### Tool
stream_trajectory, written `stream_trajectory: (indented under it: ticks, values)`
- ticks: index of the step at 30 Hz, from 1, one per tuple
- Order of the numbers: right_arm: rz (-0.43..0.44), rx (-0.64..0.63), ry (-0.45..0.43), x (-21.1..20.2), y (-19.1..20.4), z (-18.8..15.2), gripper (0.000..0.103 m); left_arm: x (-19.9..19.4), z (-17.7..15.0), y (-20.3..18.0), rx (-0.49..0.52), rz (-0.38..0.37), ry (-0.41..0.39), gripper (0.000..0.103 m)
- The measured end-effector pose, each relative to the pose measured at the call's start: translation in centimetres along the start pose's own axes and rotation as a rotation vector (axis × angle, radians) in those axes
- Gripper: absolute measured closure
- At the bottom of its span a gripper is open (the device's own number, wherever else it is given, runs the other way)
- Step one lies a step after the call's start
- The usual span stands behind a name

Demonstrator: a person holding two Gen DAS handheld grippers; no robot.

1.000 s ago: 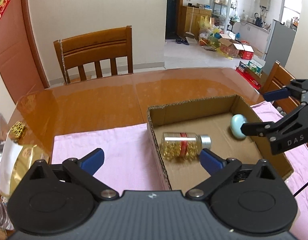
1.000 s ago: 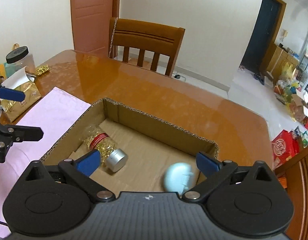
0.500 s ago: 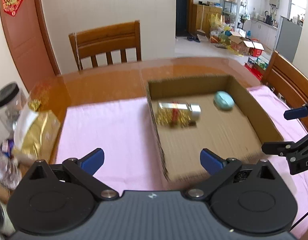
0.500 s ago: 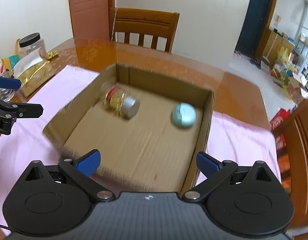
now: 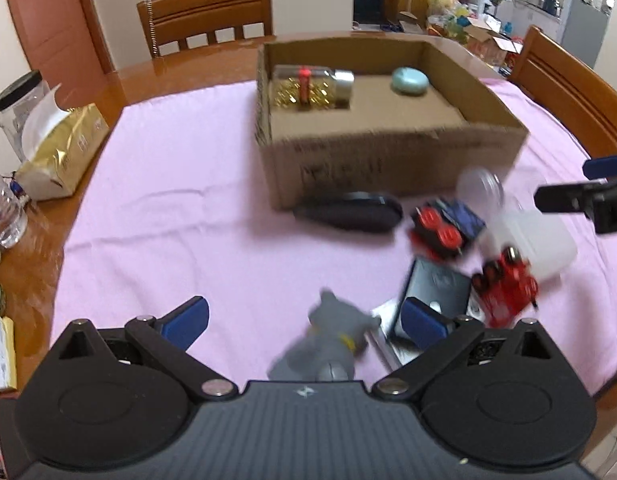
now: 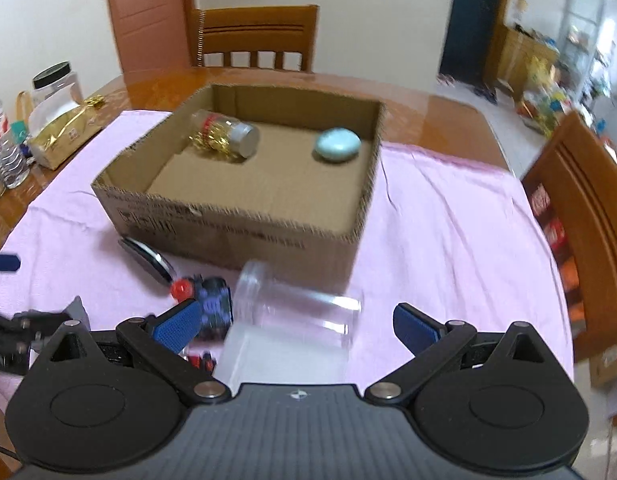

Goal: Organize rigid objects
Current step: 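Grasp the grey toy figure with the left tool while the right tool grasps the white container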

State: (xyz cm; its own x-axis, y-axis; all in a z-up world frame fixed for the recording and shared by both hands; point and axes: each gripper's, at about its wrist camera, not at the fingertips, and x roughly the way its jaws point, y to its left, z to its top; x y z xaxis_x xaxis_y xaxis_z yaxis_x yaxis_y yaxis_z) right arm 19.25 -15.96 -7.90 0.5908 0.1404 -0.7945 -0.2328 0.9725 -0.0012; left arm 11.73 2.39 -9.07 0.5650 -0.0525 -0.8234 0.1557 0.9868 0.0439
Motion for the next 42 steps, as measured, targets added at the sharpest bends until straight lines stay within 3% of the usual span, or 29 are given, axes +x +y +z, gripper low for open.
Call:
stream_trajectory:
  ticks: [7, 18, 23, 27, 33, 37, 42]
  values:
    - [-0.005, 0.095, 0.052, 1.5, 0.2, -1.8, 0.0, 0.8, -3.0, -0.1, 0.05, 0.013, 0.028, 0.001]
    - [-0.076, 0.076, 0.112, 3.5, 0.3, -2.5, 0.0, 1.3, -4.5, 2.8, -0.028, 0.01, 0.042, 0.001]
    - [-0.127, 0.056, 0.145, 3.1, -0.9, -3.8, 0.0, 1.6, -4.6, 3.9, 0.0, 0.082, 0.059, 0.001]
    - [-0.138, 0.083, 0.189, 3.3, -2.0, -5.2, 0.0, 2.2, -4.3, 5.5, -0.038, 0.125, 0.08, 0.002]
    - [-0.109, 0.103, 0.229, 4.4, -2.5, -6.6, 0.0, 2.1, -3.4, 4.8, -0.002, 0.058, 0.048, 0.007]
    - [-0.089, 0.108, 0.217, 4.5, -3.1, -6.7, 0.0, 2.8, -2.7, 3.8, 0.063, 0.019, 0.042, 0.021]
    - [-0.069, 0.078, 0.213, 4.8, -3.2, -6.5, 0.0, 3.5, -2.0, 3.4, 0.13, -0.03, 0.047, 0.029]
